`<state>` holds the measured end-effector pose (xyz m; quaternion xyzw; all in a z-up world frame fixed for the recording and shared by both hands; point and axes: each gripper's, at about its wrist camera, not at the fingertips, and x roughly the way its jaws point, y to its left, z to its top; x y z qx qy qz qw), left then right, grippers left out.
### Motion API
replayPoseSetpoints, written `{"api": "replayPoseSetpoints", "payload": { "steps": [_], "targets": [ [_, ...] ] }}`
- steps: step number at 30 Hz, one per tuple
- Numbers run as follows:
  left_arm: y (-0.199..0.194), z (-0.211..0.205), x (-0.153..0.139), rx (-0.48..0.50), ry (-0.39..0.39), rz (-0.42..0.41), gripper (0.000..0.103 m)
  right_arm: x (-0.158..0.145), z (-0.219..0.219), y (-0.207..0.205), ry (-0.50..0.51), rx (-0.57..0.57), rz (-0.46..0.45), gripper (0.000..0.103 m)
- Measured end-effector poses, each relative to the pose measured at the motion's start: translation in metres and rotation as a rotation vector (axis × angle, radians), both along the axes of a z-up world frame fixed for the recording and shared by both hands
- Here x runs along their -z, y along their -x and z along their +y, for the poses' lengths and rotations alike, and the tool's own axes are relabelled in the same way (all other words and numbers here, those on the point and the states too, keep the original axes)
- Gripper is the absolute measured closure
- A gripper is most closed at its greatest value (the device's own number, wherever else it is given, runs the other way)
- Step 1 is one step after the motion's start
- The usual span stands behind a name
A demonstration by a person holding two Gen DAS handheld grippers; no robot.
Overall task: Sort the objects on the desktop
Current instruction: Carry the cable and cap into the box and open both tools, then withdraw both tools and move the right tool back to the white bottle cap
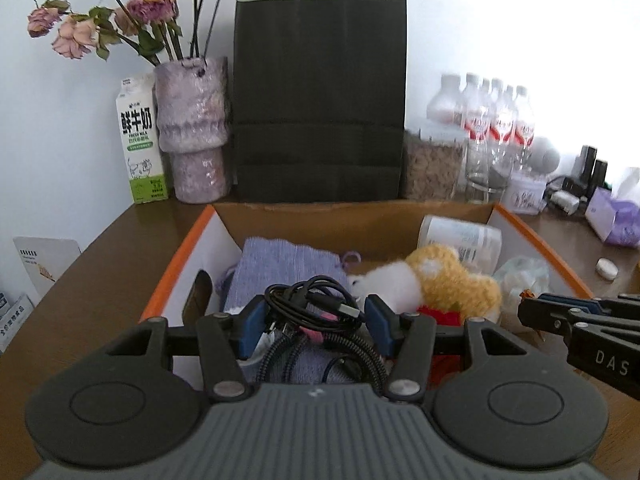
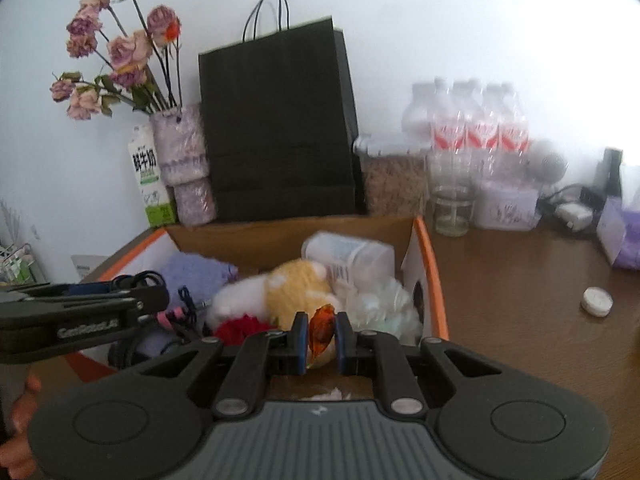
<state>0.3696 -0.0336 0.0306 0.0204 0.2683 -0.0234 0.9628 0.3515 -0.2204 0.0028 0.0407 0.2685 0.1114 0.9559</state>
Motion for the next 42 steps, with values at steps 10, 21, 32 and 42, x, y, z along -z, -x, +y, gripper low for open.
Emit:
{"api": "replayPoseSetpoints", "payload": {
  "steps": [10, 21, 32, 42],
  "targets": [
    [-0.001, -0.001, 0.009, -0.006, -0.049, 0.001, 0.035, 0.007, 0.008, 0.001, 0.043, -0.012, 0.008, 0.087],
    [0.014, 0.000, -0.008, -0.047, -0.055, -0.088, 0.000, -0.009, 0.008, 0.018, 0.056, -0.006, -0.102, 0.000],
    [0.021, 0.002, -0.016, -0.057, -0.042, -0.116, 0.000, -0.016, 0.009, 0.021, 0.059, 0.002, -0.108, 0.000],
    [0.053, 0.021, -0.032, -0.085, -0.039, -0.142, 0.000, -0.033, 0.021, 0.047, 0.077, -0.008, -0.153, 0.000]
  ]
}}
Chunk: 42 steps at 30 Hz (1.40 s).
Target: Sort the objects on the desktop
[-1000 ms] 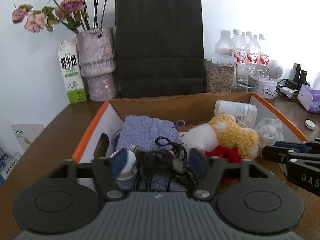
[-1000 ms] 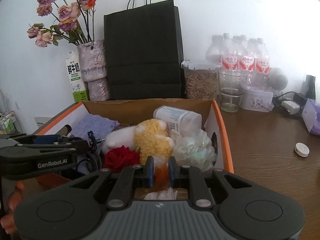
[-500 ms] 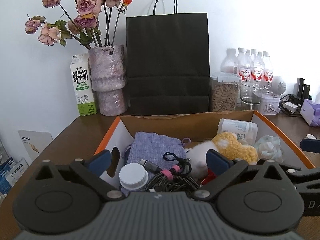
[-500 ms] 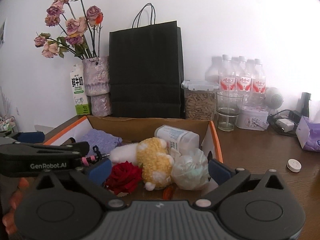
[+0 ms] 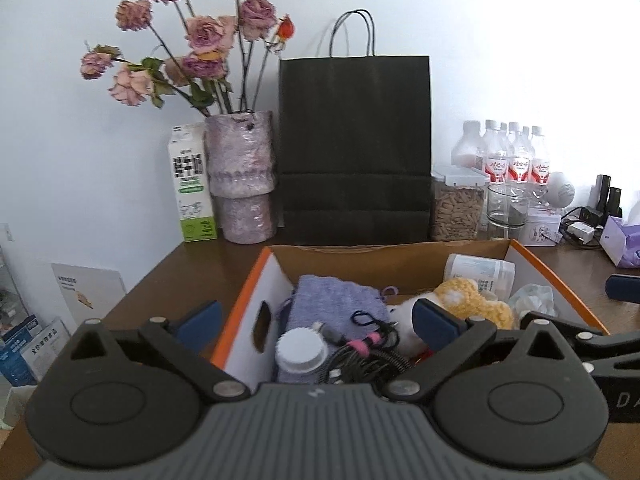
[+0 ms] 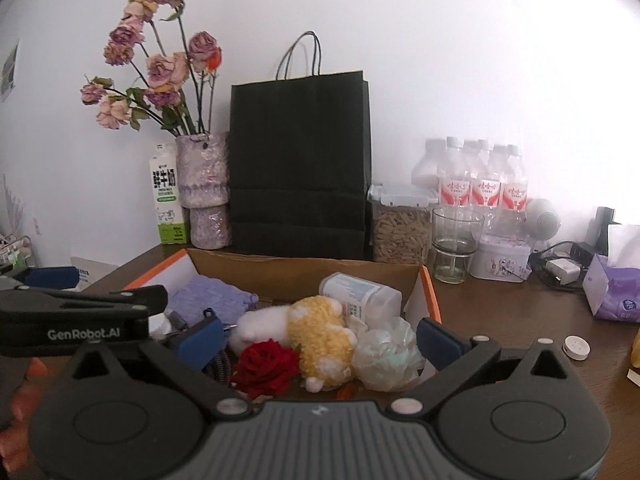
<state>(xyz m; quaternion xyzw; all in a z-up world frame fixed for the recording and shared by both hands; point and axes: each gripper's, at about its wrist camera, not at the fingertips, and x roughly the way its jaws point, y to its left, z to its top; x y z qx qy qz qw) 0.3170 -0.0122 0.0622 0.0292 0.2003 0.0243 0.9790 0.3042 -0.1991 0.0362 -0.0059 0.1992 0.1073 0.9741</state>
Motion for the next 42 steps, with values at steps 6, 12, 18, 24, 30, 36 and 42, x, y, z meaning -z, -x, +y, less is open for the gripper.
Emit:
{"api": "replayPoseSetpoints", "payload": {
  "steps": [6, 12, 18, 24, 30, 36, 42],
  "targets": [
    [0.028, 0.024, -0.003, -0.029, 0.005, 0.001, 0.000, -0.001, 0.011, 0.029, 0.017, -0.019, 0.007, 0.000],
    [0.055, 0.054, 0.002, -0.065, 0.013, 0.010, 0.000, 0.010, 0.022, 0.053, 0.039, -0.048, 0.052, 0.000],
    [0.071, 0.078, 0.014, -0.090, 0.019, 0.044, 0.000, 0.032, 0.040, 0.058, 0.067, -0.075, 0.126, 0.000],
    [0.077, 0.098, 0.029, -0.109, 0.035, 0.089, 0.000, 0.055, 0.061, 0.042, 0.104, -0.094, 0.216, 0.007],
    [0.076, 0.108, 0.042, -0.109, 0.046, 0.126, 0.000, 0.069, 0.074, 0.023, 0.092, -0.097, 0.279, 0.015],
    [0.072, 0.107, 0.045, -0.096, 0.049, 0.141, 0.000, 0.073, 0.078, 0.016, 0.081, -0.101, 0.301, 0.044],
    [0.066, 0.098, 0.046, -0.080, 0.043, 0.151, 0.000, 0.070, 0.077, 0.019, 0.069, -0.117, 0.289, 0.075]
  ]
}}
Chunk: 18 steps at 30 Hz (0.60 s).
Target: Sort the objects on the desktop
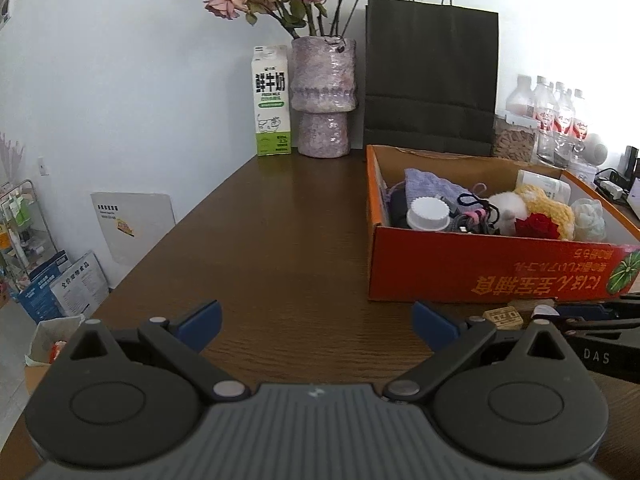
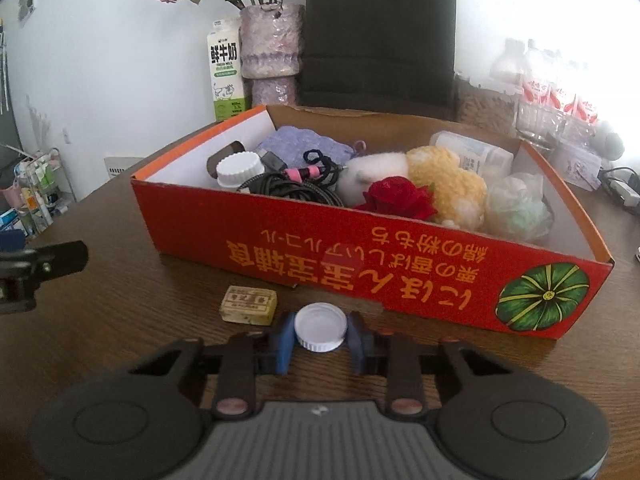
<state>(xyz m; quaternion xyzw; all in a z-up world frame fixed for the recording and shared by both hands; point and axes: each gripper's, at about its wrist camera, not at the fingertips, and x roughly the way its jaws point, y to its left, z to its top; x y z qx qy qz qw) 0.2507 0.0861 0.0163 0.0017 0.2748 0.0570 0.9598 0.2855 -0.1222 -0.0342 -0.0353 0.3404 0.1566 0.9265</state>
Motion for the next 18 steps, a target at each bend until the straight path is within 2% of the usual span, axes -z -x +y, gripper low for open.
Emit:
{"api": "replayPoseSetpoints", "payload": {
  "steps": [11, 18],
  "targets": [
    [-0.017, -0.049, 0.001, 0.067, -0.010, 0.028, 0.000, -0.012, -0.033, 0.008, -0.018, 0.022, -0.052, 0.076],
    [-0.033, -0.088, 0.011, 0.098, -0.016, 0.077, 0.000, -0.013, -0.065, 0.012, -0.025, 0.050, -0.067, 0.076]
  ]
}}
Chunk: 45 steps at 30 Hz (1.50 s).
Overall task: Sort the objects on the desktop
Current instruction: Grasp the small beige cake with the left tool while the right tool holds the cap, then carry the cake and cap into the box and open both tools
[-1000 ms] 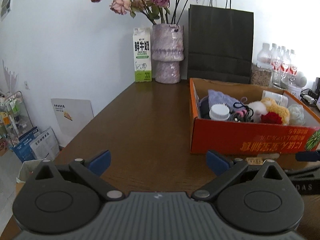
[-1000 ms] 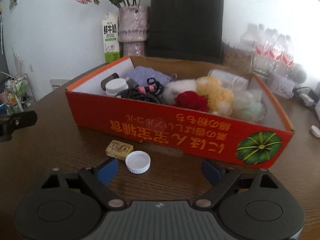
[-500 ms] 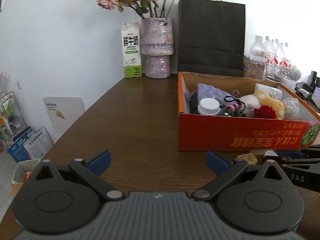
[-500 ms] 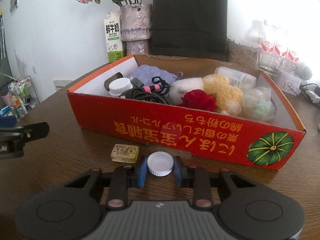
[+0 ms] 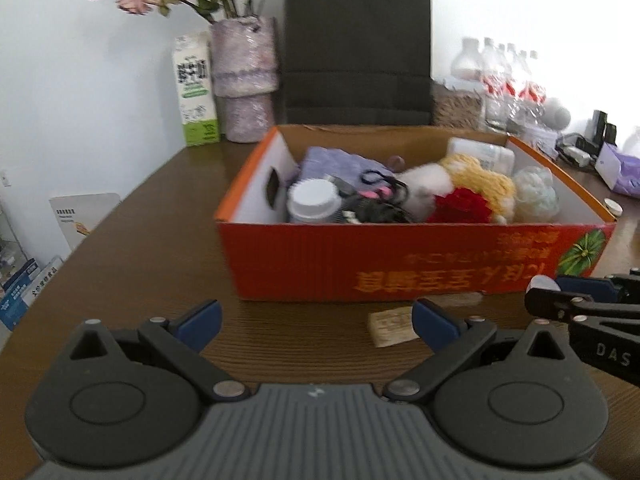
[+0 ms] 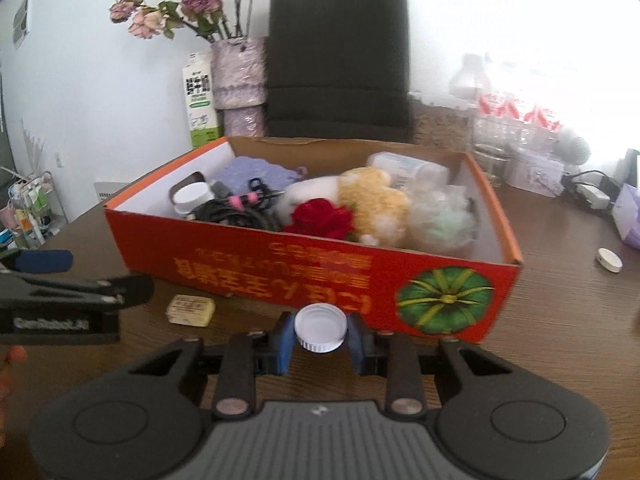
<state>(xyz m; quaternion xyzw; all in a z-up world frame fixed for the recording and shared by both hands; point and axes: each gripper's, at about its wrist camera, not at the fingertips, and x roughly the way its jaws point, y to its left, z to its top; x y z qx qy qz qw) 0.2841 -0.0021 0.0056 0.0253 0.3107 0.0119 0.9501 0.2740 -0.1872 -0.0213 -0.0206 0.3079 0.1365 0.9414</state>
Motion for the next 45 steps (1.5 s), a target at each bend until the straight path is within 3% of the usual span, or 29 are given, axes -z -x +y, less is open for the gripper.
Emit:
{"api": "replayPoseSetpoints", "payload": {
  "steps": [8, 16, 20, 25, 34, 39, 45],
  "targets": [
    [-0.013, -0.023, 0.009, -0.008, -0.012, 0.044, 0.002, 0.003, -0.025, -0.001, -0.026, 0.020, -0.007, 0.076],
    [-0.020, -0.027, 0.018, 0.010, 0.027, 0.104, 0.040, 0.007, -0.029, -0.005, -0.043, 0.006, 0.010, 0.076],
    [-0.018, -0.028, 0.019, 0.022, 0.035, 0.101, 0.049, 0.007, -0.028, -0.004, -0.046, 0.002, 0.006, 0.076],
    [-0.018, -0.031, 0.019, 0.048, 0.046, 0.095, 0.068, 0.008, -0.028, -0.004, -0.047, -0.001, 0.009, 0.076],
    [-0.007, -0.021, 0.010, 0.059, 0.093, 0.090, 0.070, 0.002, -0.025, 0.004, -0.047, -0.008, -0.023, 0.076],
    [0.011, -0.011, -0.028, 0.059, 0.095, -0.040, 0.070, -0.024, -0.026, 0.016, -0.074, -0.007, -0.101, 0.076],
    [0.005, -0.008, -0.076, 0.085, 0.109, -0.175, 0.070, -0.068, -0.023, 0.010, -0.072, -0.014, -0.208, 0.076]
  ]
}}
